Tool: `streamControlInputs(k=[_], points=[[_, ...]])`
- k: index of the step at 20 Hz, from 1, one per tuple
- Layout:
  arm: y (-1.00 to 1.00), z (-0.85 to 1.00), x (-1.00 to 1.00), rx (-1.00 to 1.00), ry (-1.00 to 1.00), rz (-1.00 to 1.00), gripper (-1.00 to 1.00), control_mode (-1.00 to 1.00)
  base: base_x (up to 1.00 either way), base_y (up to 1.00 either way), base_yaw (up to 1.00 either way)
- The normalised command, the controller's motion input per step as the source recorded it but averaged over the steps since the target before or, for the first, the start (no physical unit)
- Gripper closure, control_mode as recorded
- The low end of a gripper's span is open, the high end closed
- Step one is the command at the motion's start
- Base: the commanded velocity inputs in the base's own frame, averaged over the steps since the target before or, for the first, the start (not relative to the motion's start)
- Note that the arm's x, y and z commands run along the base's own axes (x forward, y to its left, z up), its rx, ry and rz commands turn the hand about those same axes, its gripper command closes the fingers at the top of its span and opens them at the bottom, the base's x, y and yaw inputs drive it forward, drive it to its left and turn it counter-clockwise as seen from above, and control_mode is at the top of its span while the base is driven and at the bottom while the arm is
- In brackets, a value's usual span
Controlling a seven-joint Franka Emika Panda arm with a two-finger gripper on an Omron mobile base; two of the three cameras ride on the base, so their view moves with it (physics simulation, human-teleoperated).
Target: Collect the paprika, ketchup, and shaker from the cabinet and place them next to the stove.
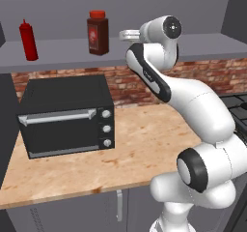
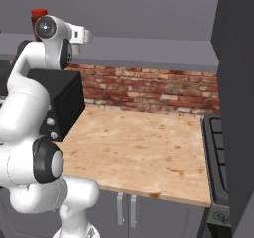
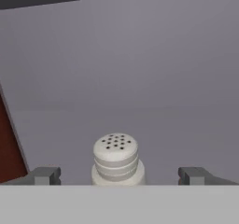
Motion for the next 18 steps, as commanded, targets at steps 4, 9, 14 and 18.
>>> streamControlInputs(k=[4, 9, 14, 18], points=[[0.0, -0.1, 0.12, 0.0, 0.03, 0.0, -1.0, -1.0, 0.0, 0.0, 0.0], [0.0, -0.15, 0.09, 0.0, 0.03, 0.0, -1.0, -1.0, 0.0, 0.0, 0.0], [0.0, -0.15, 0.08, 0.0, 0.04, 0.0, -1.0, -1.0, 0.0, 0.0, 0.0], [0.0, -0.1, 0.09, 0.0, 0.02, 0.0, 1.0, -1.0, 0.0, 0.0, 0.0]])
